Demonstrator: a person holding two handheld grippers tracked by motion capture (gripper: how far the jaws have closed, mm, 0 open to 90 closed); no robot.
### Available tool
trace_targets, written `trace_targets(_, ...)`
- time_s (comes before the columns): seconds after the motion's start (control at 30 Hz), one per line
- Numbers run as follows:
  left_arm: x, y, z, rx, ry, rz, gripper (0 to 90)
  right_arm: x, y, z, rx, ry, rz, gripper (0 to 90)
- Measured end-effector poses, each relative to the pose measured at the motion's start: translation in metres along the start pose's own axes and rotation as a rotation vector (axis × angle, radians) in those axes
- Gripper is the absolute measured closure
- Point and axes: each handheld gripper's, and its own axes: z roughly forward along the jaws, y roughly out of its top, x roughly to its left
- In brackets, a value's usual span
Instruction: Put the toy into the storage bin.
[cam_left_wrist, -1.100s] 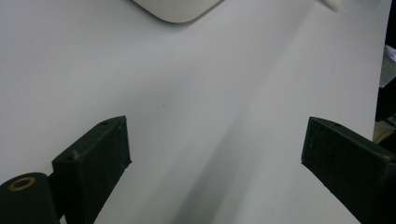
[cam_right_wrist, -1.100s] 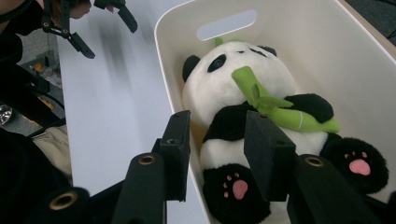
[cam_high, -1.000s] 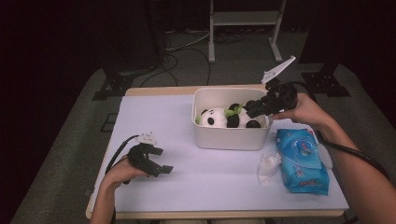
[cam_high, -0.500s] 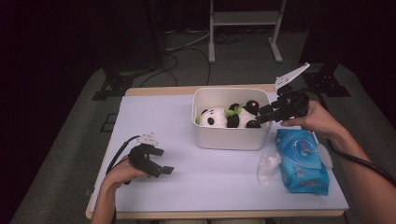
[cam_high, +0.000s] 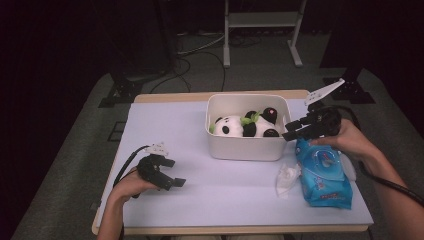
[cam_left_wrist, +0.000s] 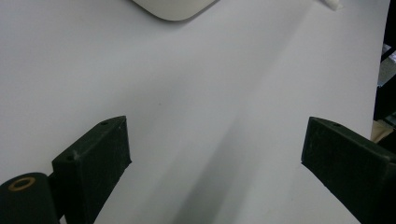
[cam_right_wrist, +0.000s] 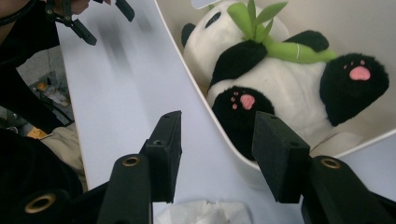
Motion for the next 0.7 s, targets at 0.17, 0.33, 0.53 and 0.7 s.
trace_targets(0.17, 0.001, -0.001, -0.002, -0.007, 0.003, -0.003, 7.1, -0.001, -0.013, 0.001, 0.001, 0.001, 0.023, 50.6)
trace_targets(0.33, 0.001, -0.001, -0.002, -0.008, 0.005, -0.004, 7.1, -0.003, -0.026, 0.0, -0.005, -0.001, 0.045, 49.8)
trace_targets(0.53, 0.0, -0.001, -0.002, -0.009, 0.003, -0.003, 7.1, -0.003, -0.04, 0.001, -0.01, -0.001, 0.066, 49.4)
trace_targets(0.7, 0.001, -0.002, -0.003, -0.009, 0.006, -0.002, 7.1, -0.004, -0.051, 0.002, -0.012, 0.001, 0.083, 49.0)
